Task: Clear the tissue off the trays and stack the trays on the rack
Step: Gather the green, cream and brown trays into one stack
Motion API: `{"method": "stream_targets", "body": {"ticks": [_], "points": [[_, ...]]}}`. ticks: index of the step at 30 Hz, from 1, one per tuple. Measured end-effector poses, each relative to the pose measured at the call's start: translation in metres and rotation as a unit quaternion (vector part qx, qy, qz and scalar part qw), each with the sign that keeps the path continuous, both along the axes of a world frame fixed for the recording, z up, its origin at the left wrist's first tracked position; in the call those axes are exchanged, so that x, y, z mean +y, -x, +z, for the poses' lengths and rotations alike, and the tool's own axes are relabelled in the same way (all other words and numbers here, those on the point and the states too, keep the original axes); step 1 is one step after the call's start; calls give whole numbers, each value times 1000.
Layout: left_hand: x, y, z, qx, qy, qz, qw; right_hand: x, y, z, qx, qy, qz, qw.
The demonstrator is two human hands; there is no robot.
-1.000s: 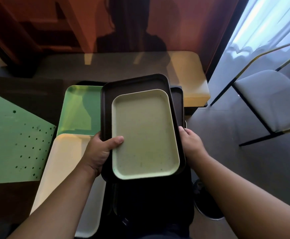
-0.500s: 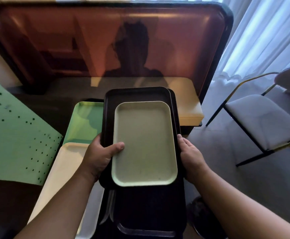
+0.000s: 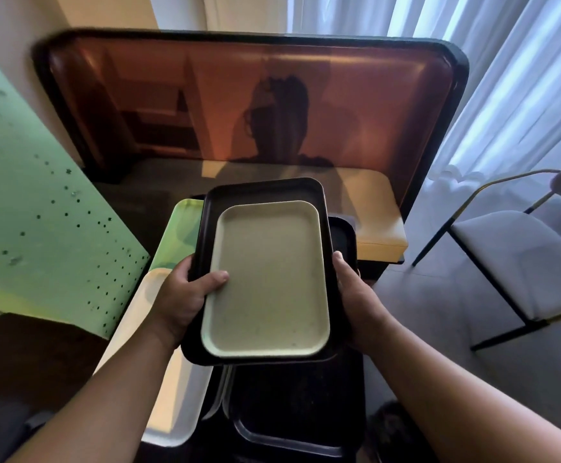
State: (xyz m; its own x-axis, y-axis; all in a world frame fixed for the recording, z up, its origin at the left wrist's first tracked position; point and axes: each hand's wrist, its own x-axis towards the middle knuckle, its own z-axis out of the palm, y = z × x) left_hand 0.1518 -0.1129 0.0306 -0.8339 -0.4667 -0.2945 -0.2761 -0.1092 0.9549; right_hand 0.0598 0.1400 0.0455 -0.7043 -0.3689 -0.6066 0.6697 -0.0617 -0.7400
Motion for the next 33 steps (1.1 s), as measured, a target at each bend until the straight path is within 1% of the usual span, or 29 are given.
{"method": "stream_targets", "body": {"ticks": [3,7,11,12,15,19,21,22,23,24,25,27,28,30,33], "points": [[-5,-6,3,-13,49,29,998,-11,-4,-3,11,-17,52,998],[-18,-11,9,-53,99,46,993,-36,-8,-9,60,-78,68,993],[-35,-15,14,-61,139,68,986,-63,-12,-18,46,-103,57,992],[-40,-15,15,-57,131,73,987,-68,-13,-20,40,-100,48,993],[-57,-14,15,-65,68,105,990,-80,-20,-25,24,-84,18,996],[-81,-15,12,-95,59,110,988,-94,-35,-35,11,-77,-21,997],[-93,-20,5,-137,50,99,984,-101,-41,-40,13,-81,-34,996],[-100,-24,-3,-172,51,93,979,-105,-44,-43,12,-82,-39,996],[-108,-31,-16,-213,66,80,971,-108,-46,-45,11,-81,-46,996],[-114,-39,-30,-259,108,49,959,-110,-49,-49,9,-79,-55,995],[-118,-49,-46,-306,169,4,937,-112,-51,-53,7,-77,-65,995],[-122,-71,-72,-386,307,-90,865,-115,-58,-61,1,-86,-81,993],[-121,-80,-81,-410,354,-122,832,-117,-61,-66,-4,-93,-88,992],[-120,-94,-92,-422,411,-164,791,-118,-67,-77,-22,-102,-99,990],[-118,-102,-101,-412,479,-187,752,-114,-76,-88,-53,-112,-109,986]]}}
